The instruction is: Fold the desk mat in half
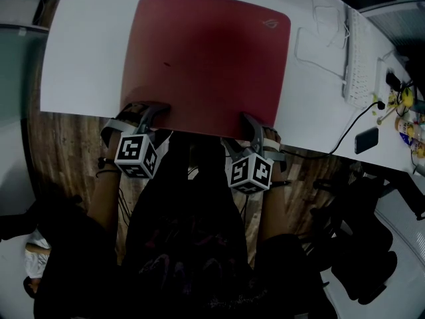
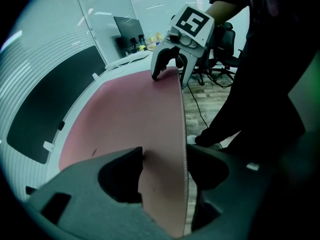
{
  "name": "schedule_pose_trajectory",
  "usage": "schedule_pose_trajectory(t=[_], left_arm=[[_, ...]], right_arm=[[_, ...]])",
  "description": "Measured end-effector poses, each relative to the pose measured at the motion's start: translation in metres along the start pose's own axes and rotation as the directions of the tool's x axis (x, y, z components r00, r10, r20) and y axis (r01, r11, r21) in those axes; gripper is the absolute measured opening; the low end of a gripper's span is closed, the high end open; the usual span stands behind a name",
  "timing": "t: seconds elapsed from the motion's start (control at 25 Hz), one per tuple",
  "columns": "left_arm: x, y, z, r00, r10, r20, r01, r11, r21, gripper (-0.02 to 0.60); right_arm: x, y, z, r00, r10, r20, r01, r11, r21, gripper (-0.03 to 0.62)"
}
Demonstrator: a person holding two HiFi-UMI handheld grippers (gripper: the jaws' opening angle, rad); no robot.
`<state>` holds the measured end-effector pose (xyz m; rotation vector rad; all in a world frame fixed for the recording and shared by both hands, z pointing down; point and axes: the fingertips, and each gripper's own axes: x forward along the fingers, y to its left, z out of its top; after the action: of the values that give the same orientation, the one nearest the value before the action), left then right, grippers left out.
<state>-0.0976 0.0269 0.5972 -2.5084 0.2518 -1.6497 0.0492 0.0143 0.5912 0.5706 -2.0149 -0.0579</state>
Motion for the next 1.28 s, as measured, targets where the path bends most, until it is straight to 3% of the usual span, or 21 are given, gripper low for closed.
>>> schedule_pose_trajectory(t=[0.72, 0.92, 1.28], left_arm=[[-0.020, -0.004, 0.010, 0.999, -0.032, 0.012, 0.032, 0.999, -0.002, 0.107], [-0.026, -0.003, 0.013, 1.000, -0.024, 0.013, 0.024, 1.000, -0.001, 0.077], [-0.039, 0.006, 0.021, 1.000, -0.008, 0.023, 0.008, 1.000, 0.006, 0.044]], right_arm=[[-0.015, 0.012, 0.006, 0.997, 0.076, -0.018, -0.076, 0.996, -0.043, 0.206], [-0.024, 0.011, 0.013, 0.998, 0.069, 0.004, -0.069, 0.997, -0.035, 0.135], [-0.034, 0.004, 0.020, 0.999, 0.051, 0.010, -0.050, 0.998, -0.044, 0.083]])
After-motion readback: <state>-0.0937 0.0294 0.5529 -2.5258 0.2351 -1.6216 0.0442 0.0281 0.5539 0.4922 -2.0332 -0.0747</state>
